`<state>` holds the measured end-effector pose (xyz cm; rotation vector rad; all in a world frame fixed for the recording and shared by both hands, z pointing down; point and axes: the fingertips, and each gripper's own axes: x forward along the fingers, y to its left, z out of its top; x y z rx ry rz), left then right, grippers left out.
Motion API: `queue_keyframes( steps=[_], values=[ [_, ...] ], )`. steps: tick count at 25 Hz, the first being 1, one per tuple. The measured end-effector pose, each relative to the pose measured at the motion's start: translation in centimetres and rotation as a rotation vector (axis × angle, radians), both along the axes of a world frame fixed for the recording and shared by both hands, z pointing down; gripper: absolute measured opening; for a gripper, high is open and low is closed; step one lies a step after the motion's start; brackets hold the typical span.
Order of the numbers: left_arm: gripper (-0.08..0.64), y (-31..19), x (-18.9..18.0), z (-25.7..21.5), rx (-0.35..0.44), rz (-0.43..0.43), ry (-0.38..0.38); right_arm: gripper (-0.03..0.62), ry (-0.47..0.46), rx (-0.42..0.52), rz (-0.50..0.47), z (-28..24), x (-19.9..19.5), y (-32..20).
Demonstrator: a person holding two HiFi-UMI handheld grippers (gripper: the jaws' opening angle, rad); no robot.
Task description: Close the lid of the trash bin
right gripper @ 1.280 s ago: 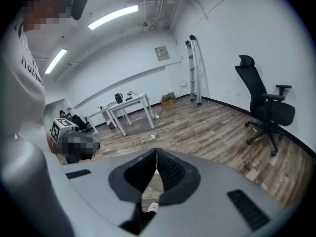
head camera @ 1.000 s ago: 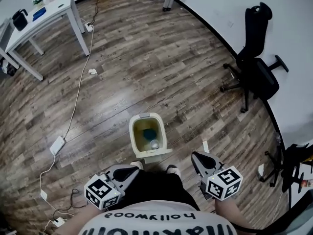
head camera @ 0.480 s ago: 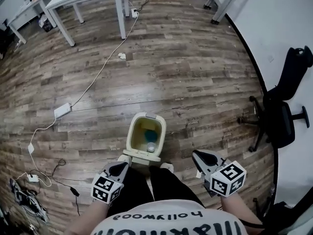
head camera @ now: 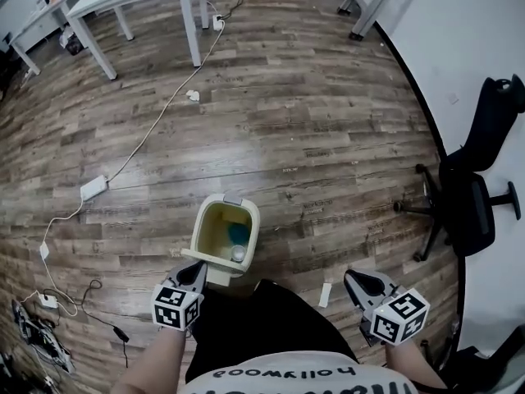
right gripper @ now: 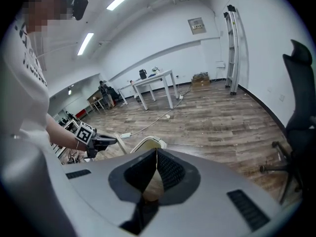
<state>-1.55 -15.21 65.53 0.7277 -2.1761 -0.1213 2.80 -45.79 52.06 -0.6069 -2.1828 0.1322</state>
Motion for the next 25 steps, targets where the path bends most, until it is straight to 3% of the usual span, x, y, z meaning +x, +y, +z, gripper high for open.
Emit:
queue_keyframes(
  steps=[6, 14, 19, 25],
  values=[
    [0.008, -1.5, -4.1, 1.4, -0.026, 0.033, 0.016, 0.011, 0.051, -0.030, 0.054, 2.0, 1.6, -1.1],
    [0.008, -2.3, -7.6, 3.1, -0.008, 0.093, 0.062, 0.011, 0.033, -0.024, 0.123, 4.7, -1.1, 1.2],
    [0.008, -3.3, -10.3, 5.3, 0.013, 0.125, 0.093, 0.011, 0.070, -0.051, 0.160, 7.6, -1.1, 4.1],
    [0.007, -3.7, -11.5, 8.7, -0.037, 0.238, 0.118, 0.011, 0.105, -0.102, 0.180, 11.1, -1.8, 7.5]
  ],
)
